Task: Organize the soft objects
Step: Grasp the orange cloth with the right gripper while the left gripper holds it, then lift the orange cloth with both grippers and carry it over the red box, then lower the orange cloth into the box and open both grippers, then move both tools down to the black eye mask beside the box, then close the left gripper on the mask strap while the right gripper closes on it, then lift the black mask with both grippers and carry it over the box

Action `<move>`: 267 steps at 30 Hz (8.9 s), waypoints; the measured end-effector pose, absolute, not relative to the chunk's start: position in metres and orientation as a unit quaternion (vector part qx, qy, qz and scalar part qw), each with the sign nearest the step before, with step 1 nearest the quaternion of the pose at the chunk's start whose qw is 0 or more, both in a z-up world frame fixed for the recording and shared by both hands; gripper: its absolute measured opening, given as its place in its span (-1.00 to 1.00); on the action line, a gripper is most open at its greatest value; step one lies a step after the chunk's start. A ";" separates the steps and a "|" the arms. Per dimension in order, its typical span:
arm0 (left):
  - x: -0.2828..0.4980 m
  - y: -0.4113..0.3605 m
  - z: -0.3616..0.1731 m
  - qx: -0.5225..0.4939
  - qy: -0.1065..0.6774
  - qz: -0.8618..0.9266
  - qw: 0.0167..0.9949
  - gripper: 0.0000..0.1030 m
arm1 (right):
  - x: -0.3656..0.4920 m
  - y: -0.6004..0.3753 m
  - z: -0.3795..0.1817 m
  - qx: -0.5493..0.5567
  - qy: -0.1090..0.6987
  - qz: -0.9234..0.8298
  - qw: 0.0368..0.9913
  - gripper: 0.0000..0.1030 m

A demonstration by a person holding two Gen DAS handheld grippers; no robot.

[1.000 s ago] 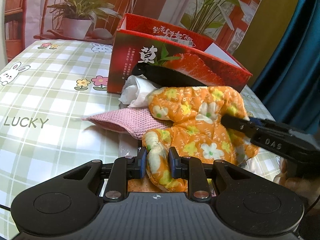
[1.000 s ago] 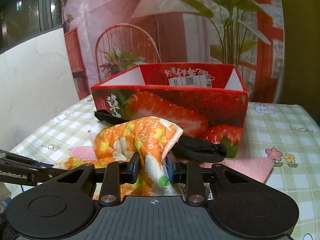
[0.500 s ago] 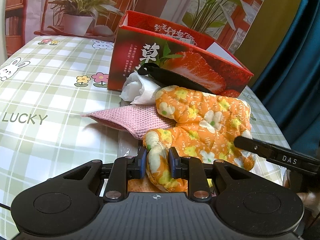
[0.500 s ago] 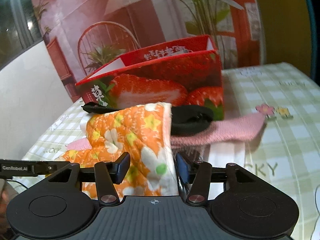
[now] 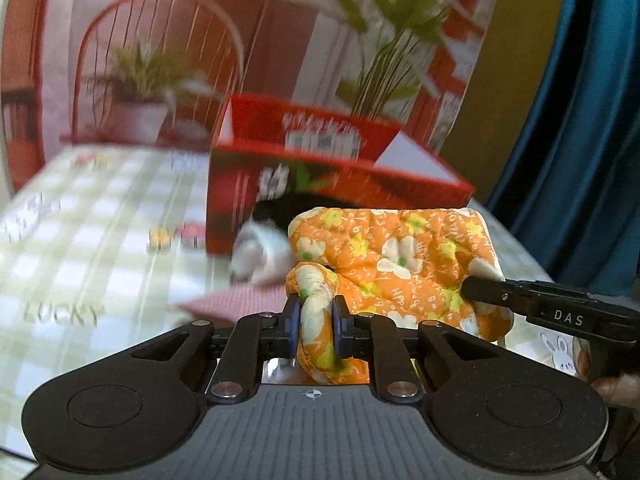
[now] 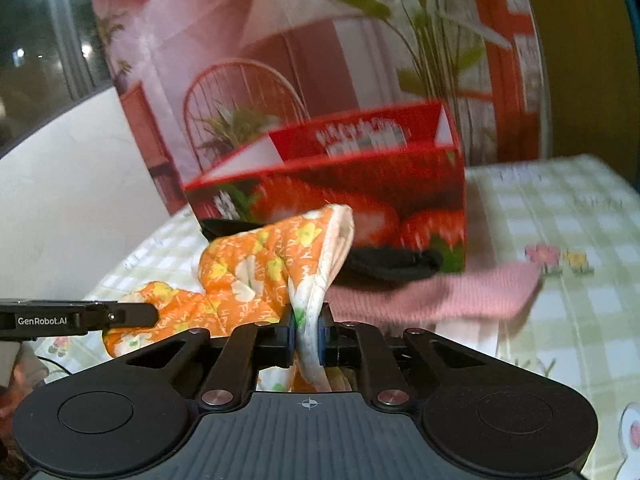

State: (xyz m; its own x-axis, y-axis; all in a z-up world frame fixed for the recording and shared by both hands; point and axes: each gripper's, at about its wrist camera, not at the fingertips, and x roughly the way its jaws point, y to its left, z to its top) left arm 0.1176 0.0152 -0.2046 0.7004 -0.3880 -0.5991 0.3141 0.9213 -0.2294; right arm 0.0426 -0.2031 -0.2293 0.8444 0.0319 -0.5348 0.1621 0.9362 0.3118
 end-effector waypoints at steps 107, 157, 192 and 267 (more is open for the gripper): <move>0.235 -0.007 -0.131 0.054 0.295 -0.131 0.945 0.94 | 0.179 -0.266 -0.145 0.083 0.256 -0.142 0.953 0.99; 0.229 -0.009 -0.227 -0.009 0.378 -0.174 0.909 -0.77 | 0.092 -0.234 -0.255 0.124 0.275 -0.114 0.947 0.25; 0.174 0.019 -0.236 -0.032 0.350 -0.155 0.923 -0.84 | 0.103 -0.241 -0.255 0.182 0.265 -0.091 0.943 0.16; 0.208 0.008 -0.118 -0.051 0.220 -0.183 0.957 -0.87 | 0.099 -0.270 -0.127 0.143 0.125 -0.076 0.979 -0.89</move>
